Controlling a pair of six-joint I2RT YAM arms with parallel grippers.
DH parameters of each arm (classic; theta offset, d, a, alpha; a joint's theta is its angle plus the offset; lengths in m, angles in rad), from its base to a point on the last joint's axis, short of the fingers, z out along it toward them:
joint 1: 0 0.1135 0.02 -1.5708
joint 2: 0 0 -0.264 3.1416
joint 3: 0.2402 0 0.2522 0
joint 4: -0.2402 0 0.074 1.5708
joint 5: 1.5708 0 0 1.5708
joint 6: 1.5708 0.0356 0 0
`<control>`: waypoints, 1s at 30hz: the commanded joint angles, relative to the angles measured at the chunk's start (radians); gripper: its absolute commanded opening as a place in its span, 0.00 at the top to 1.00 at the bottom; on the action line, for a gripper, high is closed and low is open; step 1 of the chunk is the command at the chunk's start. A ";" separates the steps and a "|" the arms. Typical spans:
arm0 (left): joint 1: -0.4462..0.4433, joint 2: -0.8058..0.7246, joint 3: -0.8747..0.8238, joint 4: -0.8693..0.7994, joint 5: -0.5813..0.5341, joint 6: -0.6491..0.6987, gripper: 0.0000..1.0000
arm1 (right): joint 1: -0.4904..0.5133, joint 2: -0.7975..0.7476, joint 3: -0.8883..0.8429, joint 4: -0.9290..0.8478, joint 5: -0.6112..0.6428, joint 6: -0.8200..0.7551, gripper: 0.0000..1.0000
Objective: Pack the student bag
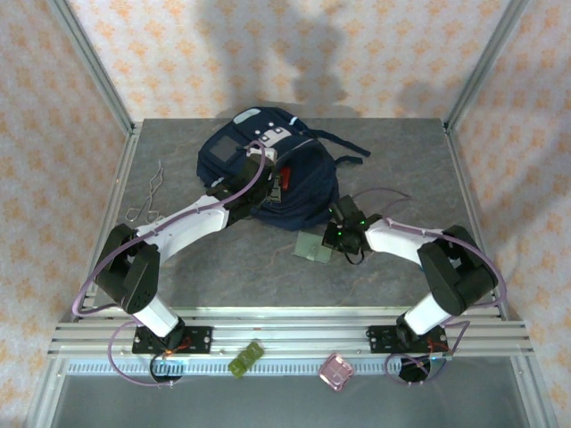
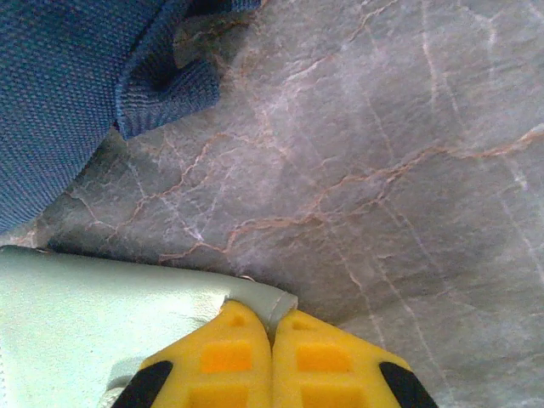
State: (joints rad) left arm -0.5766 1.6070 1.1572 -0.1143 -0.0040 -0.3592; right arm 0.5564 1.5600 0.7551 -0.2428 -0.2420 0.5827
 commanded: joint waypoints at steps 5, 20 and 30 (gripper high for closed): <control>-0.015 -0.007 0.014 0.028 0.008 -0.020 1.00 | 0.011 -0.089 0.039 -0.120 0.002 -0.013 1.00; -0.015 -0.063 0.078 0.032 -0.044 -0.002 1.00 | -0.125 -0.365 0.210 -0.134 -0.135 -0.018 1.00; -0.025 -0.097 0.050 0.081 0.004 -0.004 1.00 | -0.183 -0.053 0.398 0.088 -0.182 0.166 1.00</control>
State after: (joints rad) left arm -0.5774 1.5719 1.1950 -0.1177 -0.0273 -0.3584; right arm 0.3870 1.4509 1.0943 -0.2447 -0.4194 0.6674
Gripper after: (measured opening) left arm 0.055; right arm 0.038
